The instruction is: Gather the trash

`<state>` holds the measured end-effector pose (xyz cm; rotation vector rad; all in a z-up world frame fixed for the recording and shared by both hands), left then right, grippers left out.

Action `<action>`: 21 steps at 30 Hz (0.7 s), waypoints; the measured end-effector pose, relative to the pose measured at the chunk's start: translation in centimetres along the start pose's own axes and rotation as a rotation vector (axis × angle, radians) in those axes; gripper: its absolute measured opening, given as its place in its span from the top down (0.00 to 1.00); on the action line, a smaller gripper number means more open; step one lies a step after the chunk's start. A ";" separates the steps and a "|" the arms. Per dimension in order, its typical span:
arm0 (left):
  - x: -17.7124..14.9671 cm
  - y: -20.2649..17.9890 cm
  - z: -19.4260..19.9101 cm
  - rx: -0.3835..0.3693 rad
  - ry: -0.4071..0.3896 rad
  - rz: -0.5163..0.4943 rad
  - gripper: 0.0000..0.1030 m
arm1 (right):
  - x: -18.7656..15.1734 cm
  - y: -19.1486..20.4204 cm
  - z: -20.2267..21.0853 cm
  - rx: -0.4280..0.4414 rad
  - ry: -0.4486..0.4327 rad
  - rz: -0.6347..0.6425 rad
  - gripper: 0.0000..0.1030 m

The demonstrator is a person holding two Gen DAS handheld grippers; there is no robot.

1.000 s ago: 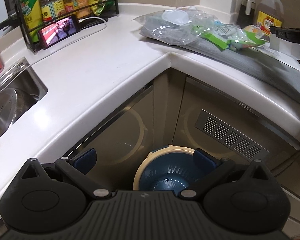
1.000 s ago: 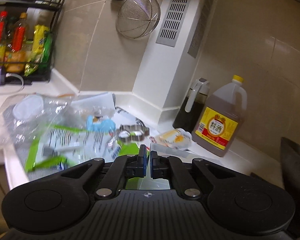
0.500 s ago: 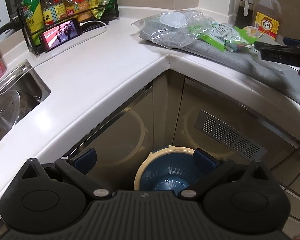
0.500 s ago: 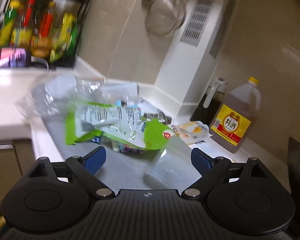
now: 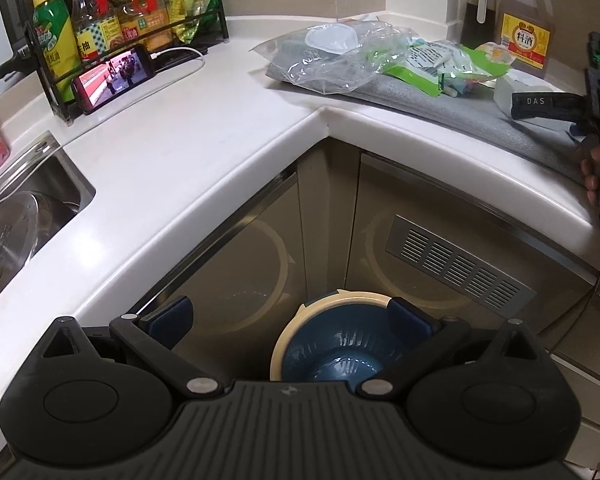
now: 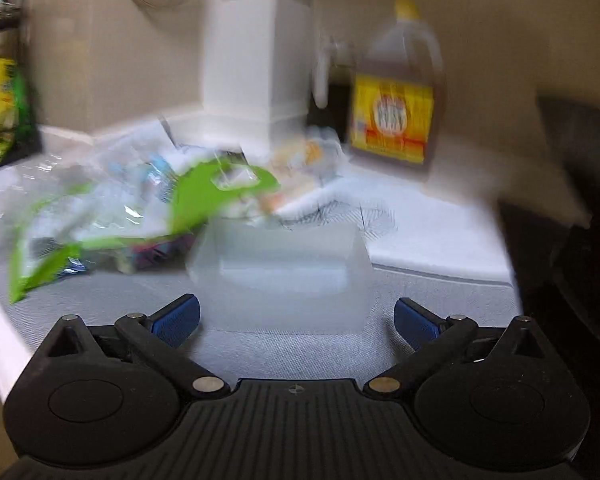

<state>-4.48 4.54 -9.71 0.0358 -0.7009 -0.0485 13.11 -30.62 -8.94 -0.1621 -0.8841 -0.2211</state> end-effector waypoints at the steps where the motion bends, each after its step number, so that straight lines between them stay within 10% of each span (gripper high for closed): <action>1: 0.3 0.0 -0.1 0.001 -0.003 -0.003 0.00 | 0.3 -0.2 -0.3 -0.002 -0.003 -0.013 0.00; 15: 7.1 0.0 -0.4 0.042 -0.129 -0.011 0.00 | 1.7 -1.8 -2.1 -0.053 -0.023 -0.033 0.14; 21: 13.0 -0.3 -2.8 0.004 -0.180 0.040 0.00 | 1.5 -1.2 -2.6 -0.047 0.007 0.000 0.00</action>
Point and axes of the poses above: each gripper's, at about its wrist camera, not at the fingertips, and z roughly against the way its jaws point, y to its left, x to its top, the point moved 8 cm from there along -z, roughly the way its jaws point, and after that the axes turned 6 degrees about z, right-handed, at the moved point
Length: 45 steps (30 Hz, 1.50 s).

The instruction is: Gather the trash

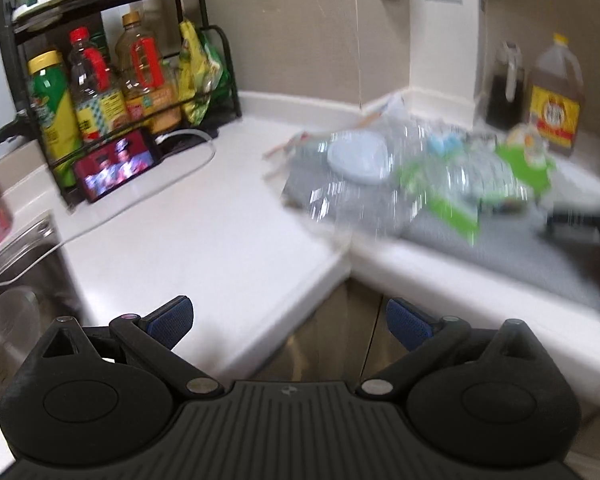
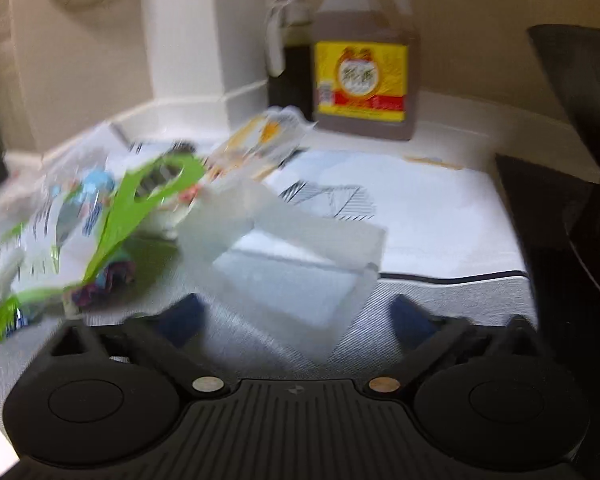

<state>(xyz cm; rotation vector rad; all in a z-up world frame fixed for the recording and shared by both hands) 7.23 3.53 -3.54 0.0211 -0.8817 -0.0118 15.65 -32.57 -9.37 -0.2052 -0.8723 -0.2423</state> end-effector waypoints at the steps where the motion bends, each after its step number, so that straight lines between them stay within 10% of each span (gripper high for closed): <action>1: 1.1 -0.2 -0.8 -0.013 -0.006 0.012 0.00 | 0.0 0.0 0.0 0.001 0.000 -0.006 0.00; 13: 8.4 -4.8 -10.6 -0.149 0.063 0.142 0.00 | 0.0 0.0 0.0 0.002 0.001 -0.016 0.00; 23: 7.6 -4.9 -15.9 -0.145 0.164 0.203 0.01 | 0.0 0.0 -0.2 0.002 0.001 -0.017 0.00; 26: 8.2 -4.1 -15.2 -0.136 0.123 0.203 0.28 | 0.0 0.0 -0.2 0.002 0.001 -0.017 0.00; 30: 8.6 -2.8 -14.4 -0.133 0.118 0.228 0.95 | 0.0 -0.1 -0.2 0.002 0.001 -0.017 0.00; 45: 3.7 6.9 -13.2 0.108 0.120 0.145 0.95 | 0.1 0.0 -0.2 0.003 0.002 -0.018 0.00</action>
Point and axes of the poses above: each gripper's, at about its wrist camera, not at the fingertips, and z roughly against the way its jaws point, y to its left, x to its top, the point moved 8 cm from there along -z, roughly the way its jaws point, and after that the axes turned 6 degrees about z, right-handed, at the moved point
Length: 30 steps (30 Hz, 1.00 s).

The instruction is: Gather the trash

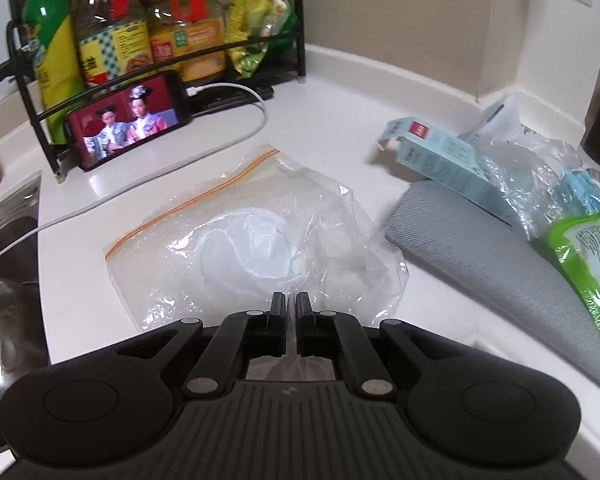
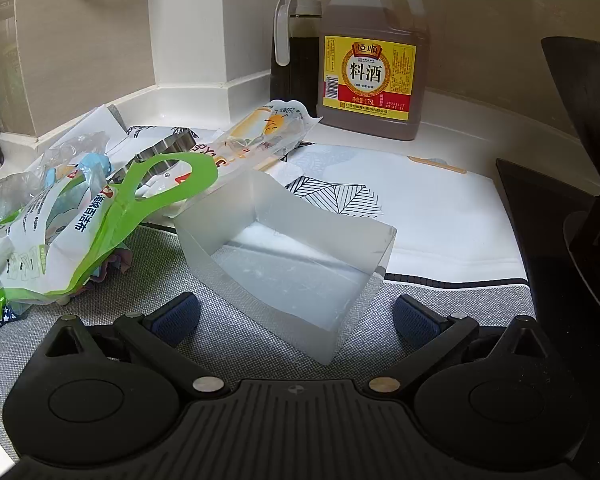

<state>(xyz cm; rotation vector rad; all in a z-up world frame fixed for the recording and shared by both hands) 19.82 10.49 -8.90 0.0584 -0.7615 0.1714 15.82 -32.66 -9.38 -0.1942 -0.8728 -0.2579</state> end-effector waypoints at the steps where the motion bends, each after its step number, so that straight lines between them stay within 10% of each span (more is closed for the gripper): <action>1: -0.1 0.2 0.1 -0.001 -0.001 -0.001 0.95 | 0.0 0.0 0.0 0.000 0.000 0.000 0.00; 14: -0.6 0.5 0.5 -0.026 -0.044 -0.029 0.95 | 1.2 -1.4 5.0 -0.022 -0.118 -0.255 0.00; 20: -0.8 0.9 0.6 -0.051 -0.040 -0.014 0.95 | 3.1 0.1 2.6 0.002 -0.068 -0.150 0.00; 30: -0.8 1.0 0.6 -0.055 -0.049 -0.010 0.95 | 0.2 2.5 5.1 0.392 -0.028 -0.013 0.00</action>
Point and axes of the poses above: each gripper's, at about its wrist camera, not at the fingertips, and z roughly against the way its jaws point, y to its left, x to its top, the point moved 8 cm from there along -z, roughly the way its jaws point, and after that the axes turned 6 degrees about z, right-handed, at the moved point
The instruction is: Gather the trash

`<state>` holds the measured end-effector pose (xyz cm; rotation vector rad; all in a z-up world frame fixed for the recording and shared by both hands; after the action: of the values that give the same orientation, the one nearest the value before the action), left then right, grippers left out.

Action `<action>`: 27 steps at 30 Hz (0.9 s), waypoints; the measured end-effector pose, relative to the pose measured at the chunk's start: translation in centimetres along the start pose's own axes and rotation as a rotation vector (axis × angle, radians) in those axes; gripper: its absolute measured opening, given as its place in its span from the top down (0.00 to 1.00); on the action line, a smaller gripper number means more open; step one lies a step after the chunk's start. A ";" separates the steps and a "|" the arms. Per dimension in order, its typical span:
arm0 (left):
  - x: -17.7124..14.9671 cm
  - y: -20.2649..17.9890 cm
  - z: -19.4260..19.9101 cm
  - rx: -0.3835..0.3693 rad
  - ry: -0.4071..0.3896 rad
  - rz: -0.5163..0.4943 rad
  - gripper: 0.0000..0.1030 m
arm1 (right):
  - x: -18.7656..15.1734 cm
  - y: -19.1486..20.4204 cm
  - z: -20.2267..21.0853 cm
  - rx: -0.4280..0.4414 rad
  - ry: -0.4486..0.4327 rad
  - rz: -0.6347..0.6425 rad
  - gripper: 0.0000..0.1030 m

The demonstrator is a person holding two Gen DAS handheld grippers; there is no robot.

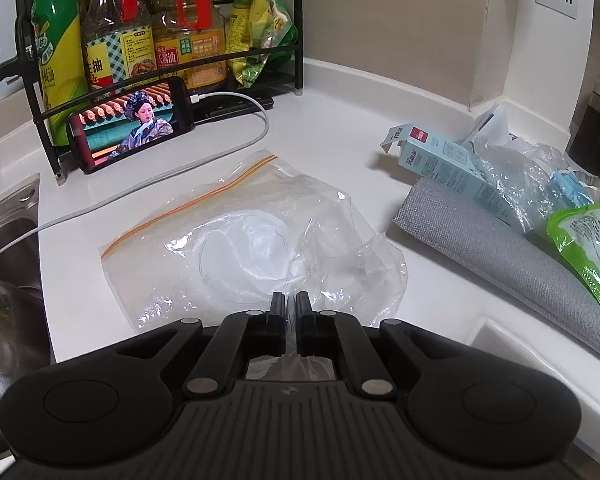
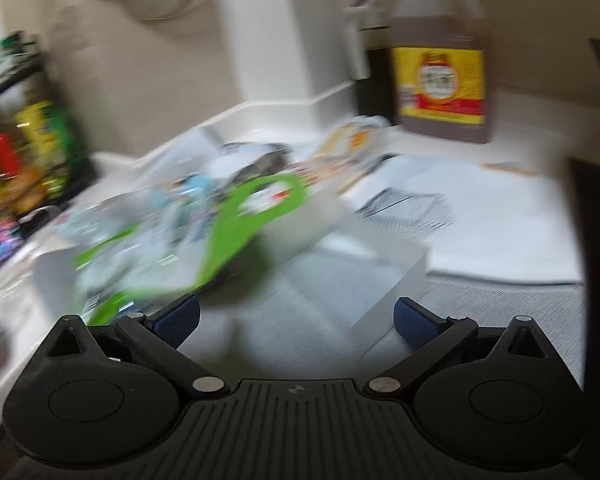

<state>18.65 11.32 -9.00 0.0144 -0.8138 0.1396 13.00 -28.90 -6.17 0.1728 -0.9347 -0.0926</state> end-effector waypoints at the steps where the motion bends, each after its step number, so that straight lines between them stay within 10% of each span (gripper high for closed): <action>1: 0.0 0.0 0.0 0.002 0.000 -0.005 0.95 | -0.3 0.6 0.3 0.030 -0.001 0.004 0.00; 27: -0.2 -0.2 0.3 0.011 -0.011 -0.056 0.95 | -0.9 -3.1 -3.1 -0.166 0.096 0.220 0.00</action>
<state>18.38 11.13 -8.94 0.0489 -0.8231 0.0909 14.96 -31.51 -9.29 -0.0791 -0.8406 0.0412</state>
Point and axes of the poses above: each gripper's, at about its wrist camera, not at the fingertips, and z roughly against the way its jaws point, y to its left, x to its top, the point moved 8 cm from there along -z, roughly the way its jaws point, and after that the axes turned 6 degrees about z, right-handed, at the moved point
